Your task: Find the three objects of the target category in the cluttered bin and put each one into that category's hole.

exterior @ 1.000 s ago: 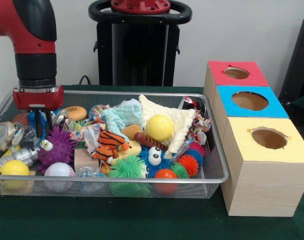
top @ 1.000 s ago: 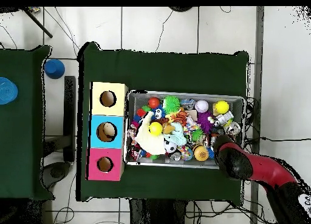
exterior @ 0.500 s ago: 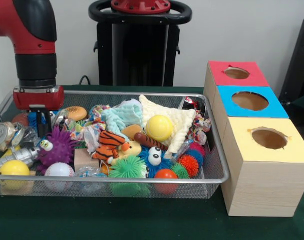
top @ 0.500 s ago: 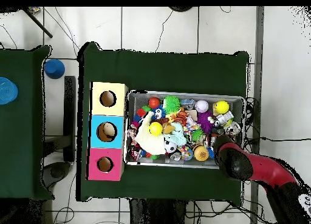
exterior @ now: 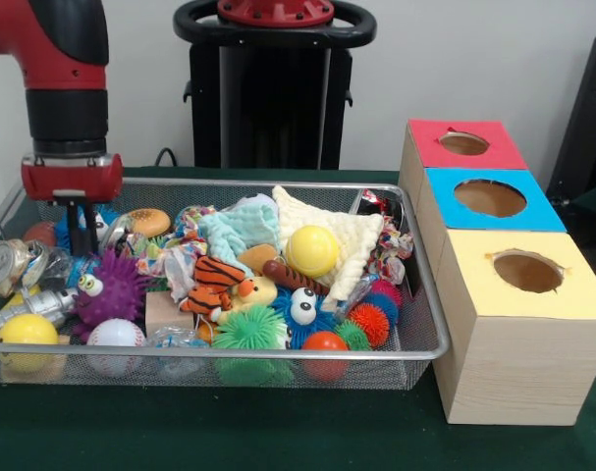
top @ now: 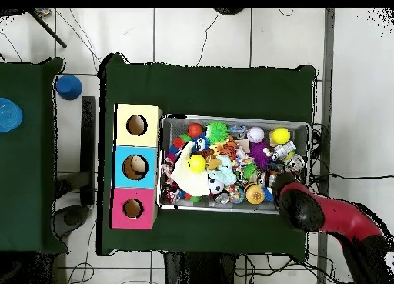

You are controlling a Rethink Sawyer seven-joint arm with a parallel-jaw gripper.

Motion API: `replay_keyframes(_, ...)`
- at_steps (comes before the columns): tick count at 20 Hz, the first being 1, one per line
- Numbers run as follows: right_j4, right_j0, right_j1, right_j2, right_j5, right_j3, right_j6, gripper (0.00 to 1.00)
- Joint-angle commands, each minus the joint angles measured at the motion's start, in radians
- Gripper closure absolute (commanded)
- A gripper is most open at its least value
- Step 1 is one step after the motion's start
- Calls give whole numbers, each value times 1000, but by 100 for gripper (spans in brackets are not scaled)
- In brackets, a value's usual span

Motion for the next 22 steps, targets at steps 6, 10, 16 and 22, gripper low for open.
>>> replay_keyframes(6, 58, -94, -165, 129, 287, 84, -140, 100)
replay_keyframes(10, 41, -96, -147, 133, 300, 68, -129, 100)
replay_keyframes(16, 4, -82, -48, 113, 293, 9, -114, 100)
replay_keyframes(22, -7, -63, -61, 78, 219, 24, -33, 0)
